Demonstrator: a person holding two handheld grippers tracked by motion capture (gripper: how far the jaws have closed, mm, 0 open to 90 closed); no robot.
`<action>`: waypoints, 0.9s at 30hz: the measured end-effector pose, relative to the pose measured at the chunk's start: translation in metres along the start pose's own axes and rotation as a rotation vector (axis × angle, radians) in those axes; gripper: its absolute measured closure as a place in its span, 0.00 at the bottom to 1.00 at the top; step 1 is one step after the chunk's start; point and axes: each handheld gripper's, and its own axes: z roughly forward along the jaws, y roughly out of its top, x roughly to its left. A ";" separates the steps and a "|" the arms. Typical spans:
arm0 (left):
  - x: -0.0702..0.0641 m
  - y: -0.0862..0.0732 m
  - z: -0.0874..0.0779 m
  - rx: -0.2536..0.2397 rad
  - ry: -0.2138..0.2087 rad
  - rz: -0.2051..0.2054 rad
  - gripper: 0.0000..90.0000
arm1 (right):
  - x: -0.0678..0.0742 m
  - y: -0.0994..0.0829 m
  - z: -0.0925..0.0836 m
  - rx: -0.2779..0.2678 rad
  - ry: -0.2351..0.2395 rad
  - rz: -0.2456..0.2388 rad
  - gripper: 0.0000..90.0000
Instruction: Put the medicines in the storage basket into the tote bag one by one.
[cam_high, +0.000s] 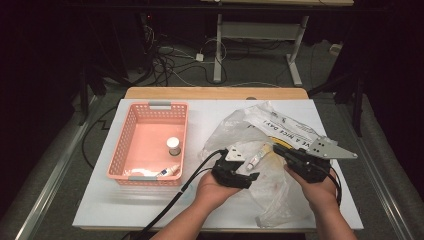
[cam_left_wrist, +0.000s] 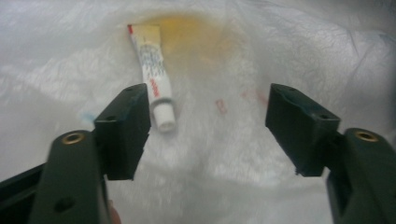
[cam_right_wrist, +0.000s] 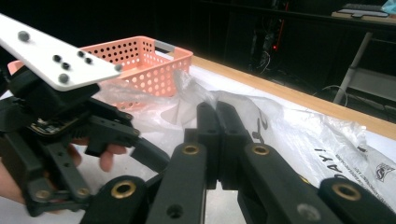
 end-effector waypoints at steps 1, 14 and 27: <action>0.000 -0.003 -0.003 -0.001 -0.006 -0.003 0.26 | 0.000 0.000 0.000 0.005 -0.002 -0.001 1.00; -0.011 -0.028 -0.032 -0.016 -0.036 -0.003 0.00 | 0.003 -0.004 0.001 0.020 -0.003 0.006 1.00; -0.012 -0.035 -0.066 -0.029 -0.021 0.017 0.00 | 0.003 -0.005 0.000 0.021 -0.010 0.009 1.00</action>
